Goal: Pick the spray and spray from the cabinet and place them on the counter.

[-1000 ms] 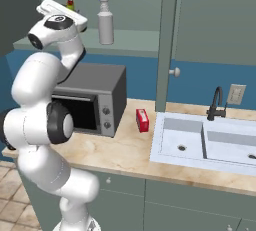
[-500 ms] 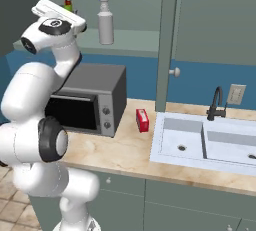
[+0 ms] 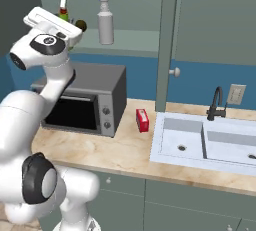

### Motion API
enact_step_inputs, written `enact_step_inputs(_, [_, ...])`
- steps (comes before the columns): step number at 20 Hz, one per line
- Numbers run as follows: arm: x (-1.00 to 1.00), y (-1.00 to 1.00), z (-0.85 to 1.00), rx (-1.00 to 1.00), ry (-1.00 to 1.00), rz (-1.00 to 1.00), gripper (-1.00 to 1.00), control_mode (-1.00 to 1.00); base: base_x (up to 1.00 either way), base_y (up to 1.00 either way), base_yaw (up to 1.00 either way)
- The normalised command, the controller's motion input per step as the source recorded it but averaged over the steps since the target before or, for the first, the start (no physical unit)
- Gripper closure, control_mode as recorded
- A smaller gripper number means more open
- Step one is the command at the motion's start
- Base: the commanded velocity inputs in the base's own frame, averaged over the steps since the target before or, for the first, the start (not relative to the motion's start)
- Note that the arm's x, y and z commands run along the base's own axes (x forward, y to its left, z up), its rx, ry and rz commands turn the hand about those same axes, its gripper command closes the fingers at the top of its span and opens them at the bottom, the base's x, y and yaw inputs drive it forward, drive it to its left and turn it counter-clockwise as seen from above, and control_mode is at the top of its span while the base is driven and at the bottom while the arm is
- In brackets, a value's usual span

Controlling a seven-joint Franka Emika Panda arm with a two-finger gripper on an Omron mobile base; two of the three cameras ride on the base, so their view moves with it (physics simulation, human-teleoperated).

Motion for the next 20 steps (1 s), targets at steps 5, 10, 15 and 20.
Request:
enact_step_inputs(5, [-0.73,-0.17,0.0,-0.02,0.0,-0.03,1.0,-1.0,0.0,0.0,0.0])
enact_step_inputs(10, [-0.72,-0.15,0.0,-0.02,0.0,-0.03,1.0,-1.0,0.0,0.0,0.0])
enact_step_inputs(15, [-0.65,-0.11,0.0,-0.05,0.05,-0.03,1.0,-1.0,0.0,0.0,0.0])
enact_step_inputs(20, [-0.56,0.0,-0.09,-0.07,0.14,0.0,1.0,-1.0,0.0,0.0,0.0])
